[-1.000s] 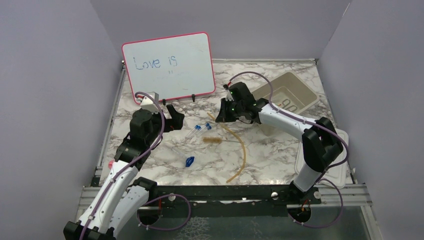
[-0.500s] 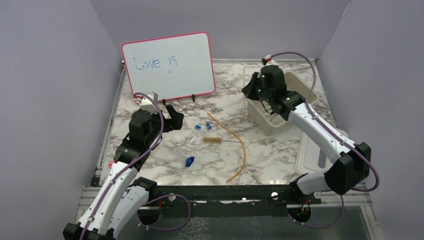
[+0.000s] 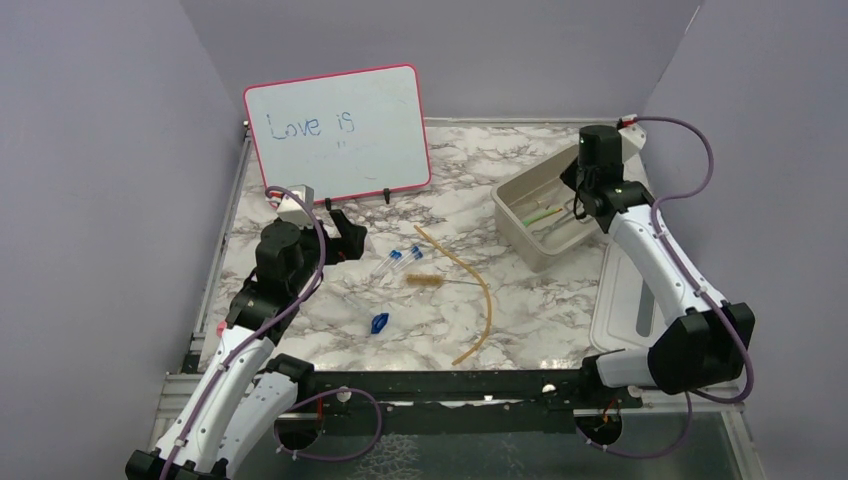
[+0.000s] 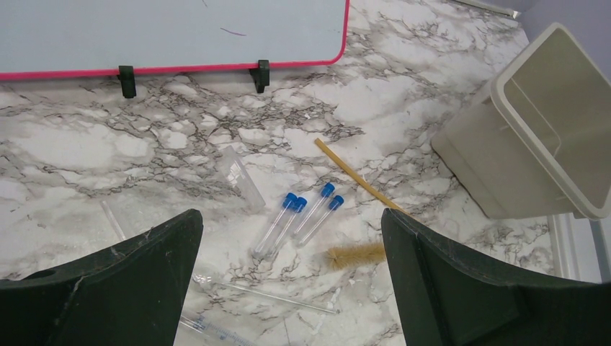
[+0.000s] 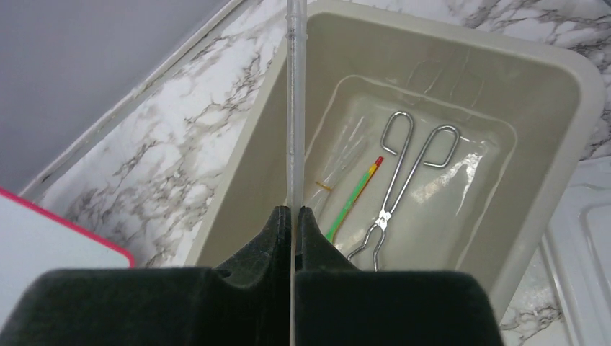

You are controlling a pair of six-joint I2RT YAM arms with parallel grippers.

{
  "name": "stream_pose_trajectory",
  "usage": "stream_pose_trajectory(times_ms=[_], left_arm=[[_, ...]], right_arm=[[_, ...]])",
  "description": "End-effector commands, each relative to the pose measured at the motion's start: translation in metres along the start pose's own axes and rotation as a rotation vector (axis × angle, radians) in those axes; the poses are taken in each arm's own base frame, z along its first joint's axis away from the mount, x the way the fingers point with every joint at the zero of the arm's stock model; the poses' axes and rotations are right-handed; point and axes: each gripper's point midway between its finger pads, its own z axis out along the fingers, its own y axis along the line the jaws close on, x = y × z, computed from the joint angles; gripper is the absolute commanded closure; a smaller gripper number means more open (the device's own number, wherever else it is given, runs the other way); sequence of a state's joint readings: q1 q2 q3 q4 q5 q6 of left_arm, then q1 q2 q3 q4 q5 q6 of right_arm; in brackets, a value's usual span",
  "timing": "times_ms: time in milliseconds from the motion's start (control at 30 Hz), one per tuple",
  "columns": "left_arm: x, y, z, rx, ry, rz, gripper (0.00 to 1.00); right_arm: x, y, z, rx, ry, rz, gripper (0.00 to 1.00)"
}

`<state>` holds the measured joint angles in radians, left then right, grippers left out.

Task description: Organize the chemistry lab equipment

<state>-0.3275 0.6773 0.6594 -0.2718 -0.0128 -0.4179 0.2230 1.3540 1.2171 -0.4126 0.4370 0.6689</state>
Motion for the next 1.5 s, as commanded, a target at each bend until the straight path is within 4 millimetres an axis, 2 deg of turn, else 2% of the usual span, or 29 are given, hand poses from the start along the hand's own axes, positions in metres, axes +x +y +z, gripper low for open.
stream_pose_trajectory(times_ms=[0,367,633,767,900,1000,1133,1233,1333,1467], left_arm=[[-0.003,0.002,0.000,-0.012,-0.018,0.007,0.03],[0.000,0.004,0.002,-0.021,-0.006,0.007,0.03],[0.003,0.005,0.005,-0.027,0.010,0.008,0.03],[0.002,0.006,0.005,-0.032,0.007,0.009,0.03],[0.002,0.006,0.005,-0.033,0.006,0.008,0.03],[0.003,0.006,0.006,-0.033,0.009,0.008,0.03],[0.003,0.006,0.006,-0.031,0.009,0.007,0.03],[0.002,0.006,0.005,-0.030,0.006,0.008,0.03],[0.002,0.005,0.005,-0.029,0.004,0.007,0.03],[0.002,0.005,0.004,-0.026,0.005,0.008,0.03]], right_arm=[[0.010,-0.029,0.017,0.141,-0.007,0.065,0.99],[0.071,-0.060,0.062,0.337,0.090,0.188,0.99],[0.094,-0.069,0.096,0.412,0.146,0.220,0.99],[0.107,-0.075,0.101,0.449,0.174,0.235,0.99],[0.116,-0.079,0.103,0.468,0.189,0.241,0.92],[0.117,-0.079,0.103,0.471,0.202,0.235,0.86],[0.108,-0.075,0.099,0.451,0.187,0.229,0.77],[0.092,-0.068,0.092,0.416,0.163,0.222,0.75],[0.076,-0.060,0.082,0.368,0.150,0.198,0.66],[0.058,-0.046,0.066,0.281,0.155,0.140,0.61]])
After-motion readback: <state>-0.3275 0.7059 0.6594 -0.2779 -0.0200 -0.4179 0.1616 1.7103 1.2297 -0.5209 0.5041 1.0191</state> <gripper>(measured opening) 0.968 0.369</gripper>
